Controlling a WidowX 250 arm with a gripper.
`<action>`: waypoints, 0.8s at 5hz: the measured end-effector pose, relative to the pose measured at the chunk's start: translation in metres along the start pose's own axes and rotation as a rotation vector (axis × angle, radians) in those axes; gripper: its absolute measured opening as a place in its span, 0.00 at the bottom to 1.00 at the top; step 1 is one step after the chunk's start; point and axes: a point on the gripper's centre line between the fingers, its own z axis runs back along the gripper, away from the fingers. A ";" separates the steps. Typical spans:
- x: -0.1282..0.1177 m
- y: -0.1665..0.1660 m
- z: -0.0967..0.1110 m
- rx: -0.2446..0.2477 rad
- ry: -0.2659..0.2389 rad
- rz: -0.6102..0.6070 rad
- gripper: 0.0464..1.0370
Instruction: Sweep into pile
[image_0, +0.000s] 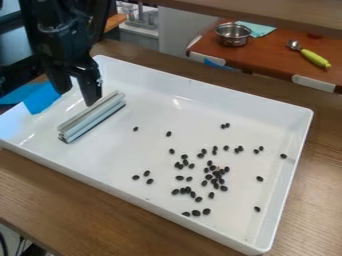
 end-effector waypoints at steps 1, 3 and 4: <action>-0.002 0.000 -0.006 -0.012 0.012 -0.010 0.96; -0.007 0.000 -0.020 -0.026 0.055 -0.009 0.96; -0.009 -0.001 -0.026 -0.038 0.073 -0.018 0.96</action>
